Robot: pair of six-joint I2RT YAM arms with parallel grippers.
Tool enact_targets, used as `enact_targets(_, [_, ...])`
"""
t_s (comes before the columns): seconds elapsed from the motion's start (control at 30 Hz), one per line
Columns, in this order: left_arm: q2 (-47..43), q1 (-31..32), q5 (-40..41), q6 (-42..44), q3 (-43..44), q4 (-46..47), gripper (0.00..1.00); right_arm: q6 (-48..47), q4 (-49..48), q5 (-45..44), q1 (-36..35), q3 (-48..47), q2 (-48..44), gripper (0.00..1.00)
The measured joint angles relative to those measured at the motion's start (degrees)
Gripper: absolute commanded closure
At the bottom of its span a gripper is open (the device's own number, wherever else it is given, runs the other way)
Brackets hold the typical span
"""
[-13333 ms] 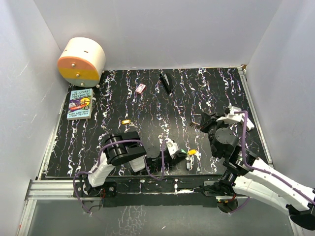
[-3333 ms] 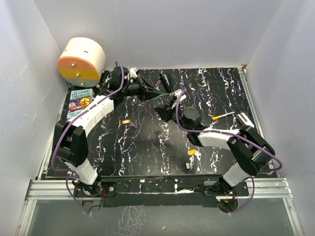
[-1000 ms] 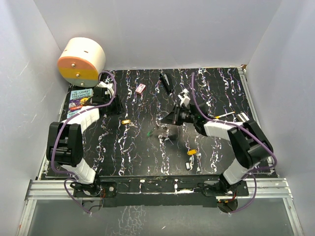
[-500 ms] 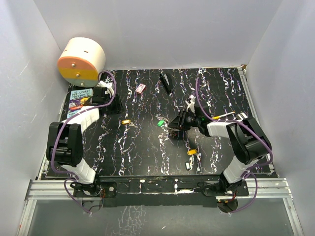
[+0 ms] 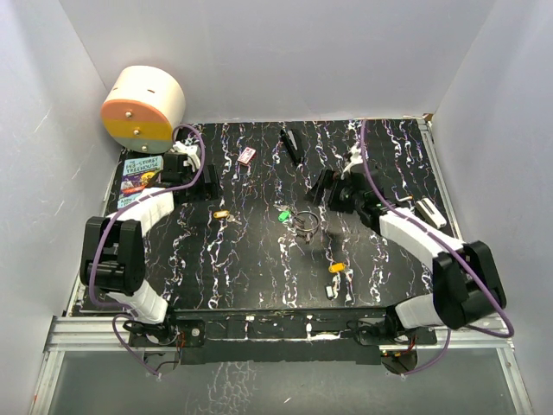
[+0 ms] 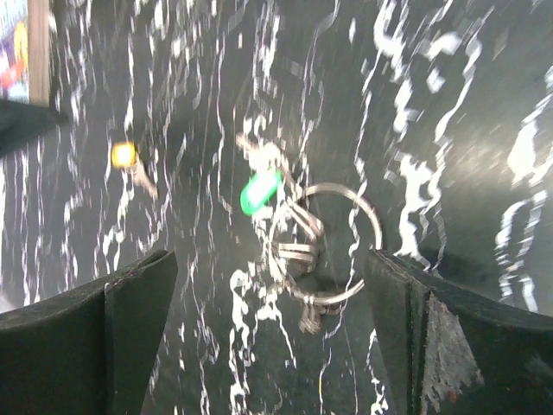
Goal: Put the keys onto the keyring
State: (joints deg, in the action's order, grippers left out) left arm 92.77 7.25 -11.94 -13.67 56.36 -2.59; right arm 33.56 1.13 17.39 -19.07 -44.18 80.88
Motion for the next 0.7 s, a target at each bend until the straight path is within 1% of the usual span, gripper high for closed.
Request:
enact_targets(0.03, [-0.1, 0.0, 0.2, 0.1, 0.0, 0.0, 0.03, -0.6, 0.9, -1.9, 0.0, -1.2, -1.0, 0.02])
enact_targets(0.17, [-0.6, 0.0, 1.0, 0.5, 0.0, 0.2, 0.03, -1.0, 2.6, -13.1, -0.5, -4.5, -6.0, 0.02])
enact_targets(0.3, [-0.8, 0.0, 2.1, 1.2, 0.0, 0.3, 0.03, -1.2, 3.9, -19.1, -0.7, -5.9, -7.0, 0.02])
enact_targets(0.4, [-0.8, 0.0, 3.0, 1.8, 0.0, 0.3, 0.03, -1.7, 4.6, -21.5, -0.7, -5.9, -6.9, 0.02])
enact_targets(0.6, [-0.8, 0.0, 3.8, 2.4, 0.9, -0.5, 0.03, -2.7, 4.8, -22.7, -0.8, -5.9, -6.9, 0.02])
enact_targets(0.7, [-0.8, 0.0, 4.3, 2.8, 1.6, -0.8, 0.03, -3.3, 5.1, -24.6, -1.6, -6.0, -6.9, 0.02])
